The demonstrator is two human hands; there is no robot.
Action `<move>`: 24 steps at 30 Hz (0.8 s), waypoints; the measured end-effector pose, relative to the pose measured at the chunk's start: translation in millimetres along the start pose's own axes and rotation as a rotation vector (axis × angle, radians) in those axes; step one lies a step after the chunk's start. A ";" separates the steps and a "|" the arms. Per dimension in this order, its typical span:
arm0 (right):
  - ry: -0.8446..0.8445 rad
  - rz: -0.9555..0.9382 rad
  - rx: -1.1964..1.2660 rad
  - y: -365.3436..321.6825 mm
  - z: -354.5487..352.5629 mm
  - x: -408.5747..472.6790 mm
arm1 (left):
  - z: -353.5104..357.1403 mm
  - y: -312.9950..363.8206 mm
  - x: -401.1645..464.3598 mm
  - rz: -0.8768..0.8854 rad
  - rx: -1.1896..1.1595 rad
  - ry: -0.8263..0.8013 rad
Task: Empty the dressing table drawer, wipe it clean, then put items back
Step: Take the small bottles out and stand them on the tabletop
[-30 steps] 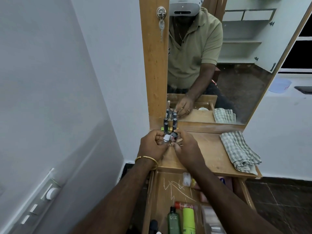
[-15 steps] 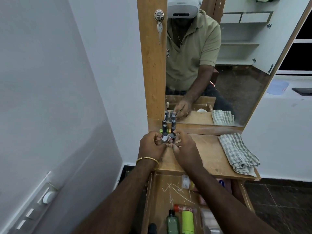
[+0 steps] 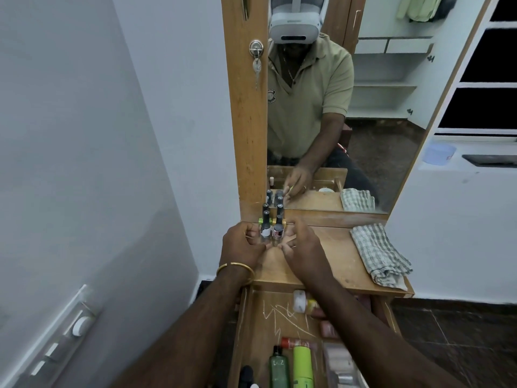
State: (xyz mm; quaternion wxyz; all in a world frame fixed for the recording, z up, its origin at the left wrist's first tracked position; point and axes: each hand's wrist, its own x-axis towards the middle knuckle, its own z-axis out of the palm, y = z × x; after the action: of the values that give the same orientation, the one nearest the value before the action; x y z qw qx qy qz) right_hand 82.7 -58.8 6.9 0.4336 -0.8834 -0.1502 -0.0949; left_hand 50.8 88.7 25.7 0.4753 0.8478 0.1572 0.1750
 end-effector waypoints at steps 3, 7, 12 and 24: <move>0.004 -0.023 0.020 -6.9 -5.8 -6.2 | -7.8 2.2 -7.1 0.005 0.010 0.002; 0.010 -0.044 0.025 -16.0 -12.4 -19.9 | -21.2 6.2 -19.5 0.032 0.016 0.003; -0.012 -0.065 0.011 -20.6 -16.1 -44.1 | -37.0 3.0 -38.2 0.045 0.015 0.013; -0.715 -0.037 -0.064 -16.1 9.8 -134.5 | -48.3 -32.0 -87.0 0.021 0.015 -0.026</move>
State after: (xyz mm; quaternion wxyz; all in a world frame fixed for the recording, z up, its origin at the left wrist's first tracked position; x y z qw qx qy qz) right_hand -48.6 -66.4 -27.3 0.3239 -0.8710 -0.3055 0.2078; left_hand -51.3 103.2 8.9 0.4693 0.8550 0.1433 0.1677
